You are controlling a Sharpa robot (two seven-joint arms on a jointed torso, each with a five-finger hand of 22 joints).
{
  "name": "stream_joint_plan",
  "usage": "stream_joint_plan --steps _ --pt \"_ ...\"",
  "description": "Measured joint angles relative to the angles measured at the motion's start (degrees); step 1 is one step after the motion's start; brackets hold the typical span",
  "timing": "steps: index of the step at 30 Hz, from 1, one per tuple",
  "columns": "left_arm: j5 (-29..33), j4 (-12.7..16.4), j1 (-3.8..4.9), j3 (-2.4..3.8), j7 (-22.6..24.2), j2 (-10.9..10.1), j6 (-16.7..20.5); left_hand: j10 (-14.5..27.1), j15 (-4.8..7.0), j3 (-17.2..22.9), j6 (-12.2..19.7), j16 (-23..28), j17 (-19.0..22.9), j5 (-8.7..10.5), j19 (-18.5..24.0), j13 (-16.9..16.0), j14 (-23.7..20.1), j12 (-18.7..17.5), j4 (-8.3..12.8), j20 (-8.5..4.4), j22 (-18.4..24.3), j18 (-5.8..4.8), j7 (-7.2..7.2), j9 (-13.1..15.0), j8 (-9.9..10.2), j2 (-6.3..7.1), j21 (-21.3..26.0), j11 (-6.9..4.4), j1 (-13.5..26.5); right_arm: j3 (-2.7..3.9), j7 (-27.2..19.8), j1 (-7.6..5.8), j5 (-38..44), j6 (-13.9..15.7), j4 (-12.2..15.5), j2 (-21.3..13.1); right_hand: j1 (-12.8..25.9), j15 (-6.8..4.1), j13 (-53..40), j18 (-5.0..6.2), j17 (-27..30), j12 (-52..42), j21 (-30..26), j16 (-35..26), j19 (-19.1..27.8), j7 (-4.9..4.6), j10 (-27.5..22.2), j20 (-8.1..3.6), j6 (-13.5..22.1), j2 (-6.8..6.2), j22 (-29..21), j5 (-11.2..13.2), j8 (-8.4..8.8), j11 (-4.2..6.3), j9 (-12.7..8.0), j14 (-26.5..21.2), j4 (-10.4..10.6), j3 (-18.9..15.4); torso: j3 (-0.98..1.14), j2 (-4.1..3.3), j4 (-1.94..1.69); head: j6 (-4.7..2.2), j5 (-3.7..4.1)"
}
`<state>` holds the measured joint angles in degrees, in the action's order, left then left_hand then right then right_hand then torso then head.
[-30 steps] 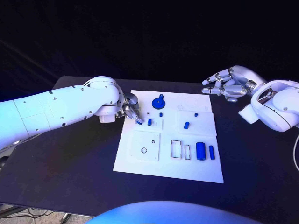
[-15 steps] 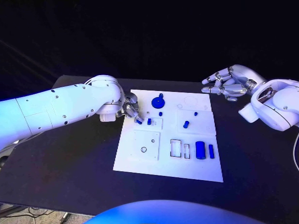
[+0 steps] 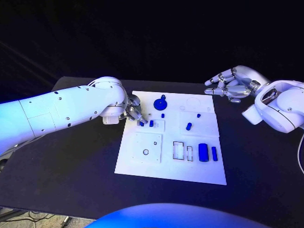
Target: Assemble the parts on the task board
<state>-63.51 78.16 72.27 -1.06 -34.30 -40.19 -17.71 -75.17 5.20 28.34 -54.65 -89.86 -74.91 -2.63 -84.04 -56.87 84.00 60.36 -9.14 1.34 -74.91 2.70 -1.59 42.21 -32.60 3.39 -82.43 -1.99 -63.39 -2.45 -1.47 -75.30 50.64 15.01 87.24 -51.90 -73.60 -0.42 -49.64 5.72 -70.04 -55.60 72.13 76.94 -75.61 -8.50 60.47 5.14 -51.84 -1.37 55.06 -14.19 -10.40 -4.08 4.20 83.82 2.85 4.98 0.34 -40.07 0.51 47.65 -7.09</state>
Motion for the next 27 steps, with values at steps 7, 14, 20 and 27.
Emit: stream_joint_plan --steps 7,14,20,27 --pt "0.1 -0.2 -0.01 0.0 -0.3 0.2 0.1 -0.3 0.02 -0.5 -0.5 0.0 0.0 0.0 0.0 -0.1 0.0 0.0 -0.5 0.0 0.0 0.0 0.07 0.1 0.0 0.07 0.0 -0.28 0.7 0.0 0.0 0.0 0.0 0.0 0.0 0.0 0.0 0.0 0.0 0.0 0.0 0.0 0.0 0.0 0.0 0.0 0.0 0.0 0.0 0.0 0.0 0.0 0.0 0.0 0.0 0.0 0.0 0.0 -0.04 -0.01 -0.01 0.02 0.08" --pt "0.2 -0.7 -0.04 -0.03 -0.5 0.4 0.2 -0.3 0.02 -1.8 -0.9 0.0 0.0 0.0 0.2 -0.1 0.0 0.0 -1.6 -0.2 0.0 0.0 0.08 0.1 -0.2 1.32 0.0 -0.28 2.5 0.0 0.0 0.0 0.0 0.0 0.0 0.0 0.0 0.0 0.1 0.0 0.1 0.0 0.0 -0.3 0.0 0.0 0.0 0.0 0.0 0.0 -0.1 0.0 0.0 0.0 0.0 0.0 0.0 0.0 -0.05 0.0 -0.02 0.04 0.1" --pt "0.4 -1.0 -0.1 -0.07 -0.3 0.2 1.2 -0.6 0.02 -6.1 -1.3 0.0 0.0 0.0 0.2 -0.1 0.0 0.2 -3.5 -0.2 0.0 0.0 0.12 0.2 -0.3 3.66 -0.1 -0.34 6.2 0.0 0.0 0.0 -0.5 -0.1 -0.3 0.0 0.0 0.0 0.1 0.0 0.2 0.0 0.0 -0.3 0.0 0.0 0.0 0.0 0.0 0.0 -0.1 0.0 0.0 0.0 0.0 0.0 0.0 0.0 -0.05 0.01 -0.06 -0.01 0.14" --pt "0.6 -0.8 -0.2 -0.12 0.3 -0.6 4.4 -1.8 0.43 -11.6 -2.1 0.0 0.0 0.0 0.0 -1.9 0.0 2.2 -5.7 -0.41 0.0 0.0 0.47 0.5 -0.6 5.3 -1.4 -0.78 8.3 0.0 -0.2 0.0 -0.9 0.0 -0.4 0.0 0.0 0.0 0.1 0.0 0.3 0.0 0.0 -0.3 0.0 0.0 0.0 0.0 0.0 0.0 -0.1 -0.2 0.0 0.0 0.0 0.0 0.0 0.0 -0.08 -0.01 -0.03 -0.1 0.31"
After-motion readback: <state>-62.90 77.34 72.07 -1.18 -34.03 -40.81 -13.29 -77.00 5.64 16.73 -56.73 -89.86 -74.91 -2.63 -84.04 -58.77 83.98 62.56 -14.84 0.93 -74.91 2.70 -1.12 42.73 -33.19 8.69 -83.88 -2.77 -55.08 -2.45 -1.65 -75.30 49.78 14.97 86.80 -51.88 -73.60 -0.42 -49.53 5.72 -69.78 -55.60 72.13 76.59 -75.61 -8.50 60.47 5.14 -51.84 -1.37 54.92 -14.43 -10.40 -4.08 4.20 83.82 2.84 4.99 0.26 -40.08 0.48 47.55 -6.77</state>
